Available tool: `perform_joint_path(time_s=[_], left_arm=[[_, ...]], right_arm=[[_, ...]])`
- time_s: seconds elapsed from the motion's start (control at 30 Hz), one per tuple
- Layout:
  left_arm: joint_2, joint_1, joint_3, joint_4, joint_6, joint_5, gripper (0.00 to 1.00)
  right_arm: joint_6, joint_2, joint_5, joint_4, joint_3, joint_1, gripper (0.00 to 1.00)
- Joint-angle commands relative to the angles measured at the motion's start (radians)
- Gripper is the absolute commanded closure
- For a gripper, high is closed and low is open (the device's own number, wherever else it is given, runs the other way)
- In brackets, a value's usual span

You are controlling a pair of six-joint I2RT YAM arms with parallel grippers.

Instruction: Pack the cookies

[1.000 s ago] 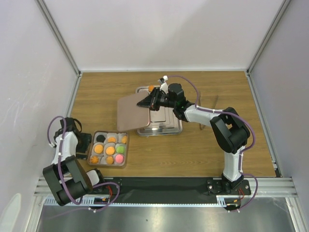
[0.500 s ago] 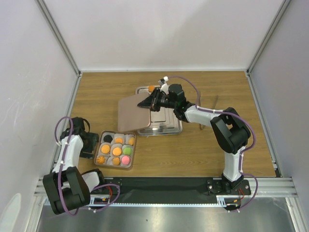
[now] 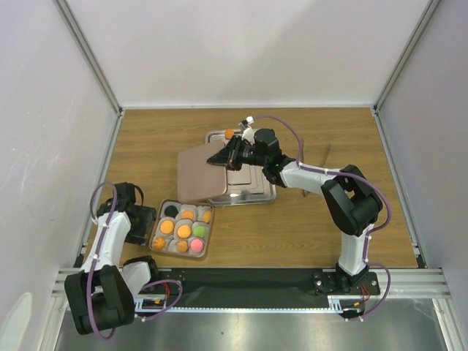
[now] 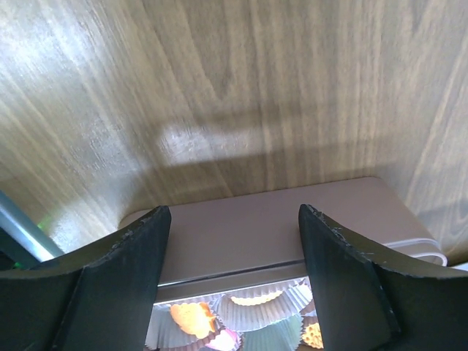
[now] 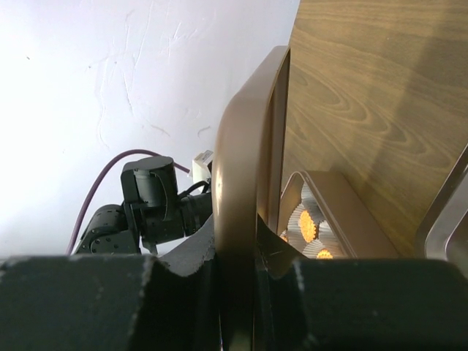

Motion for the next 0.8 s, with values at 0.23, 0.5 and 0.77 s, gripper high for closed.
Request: perform_joint_path(time_s=[0.23,0.5,0.77], left_arm=[[-0.011,-0.029,0.041,-0.088,0.094,-0.025,0.24],[0.076,-0.03,0.135,-0.109,0.264,-0.068,0.27],[0.147,-0.029,0.239,-0.14,0.438,-0.103,0.35]], right_arm=[[-0.013,-0.088,0.05,0.043,-0.032,0.037,1.0],[-0.016,-0.128,0.094,0.045,-0.081,0.064,1.0],[0.001,-0.174,0.149,0.056,-0.133,0.089,1.0]])
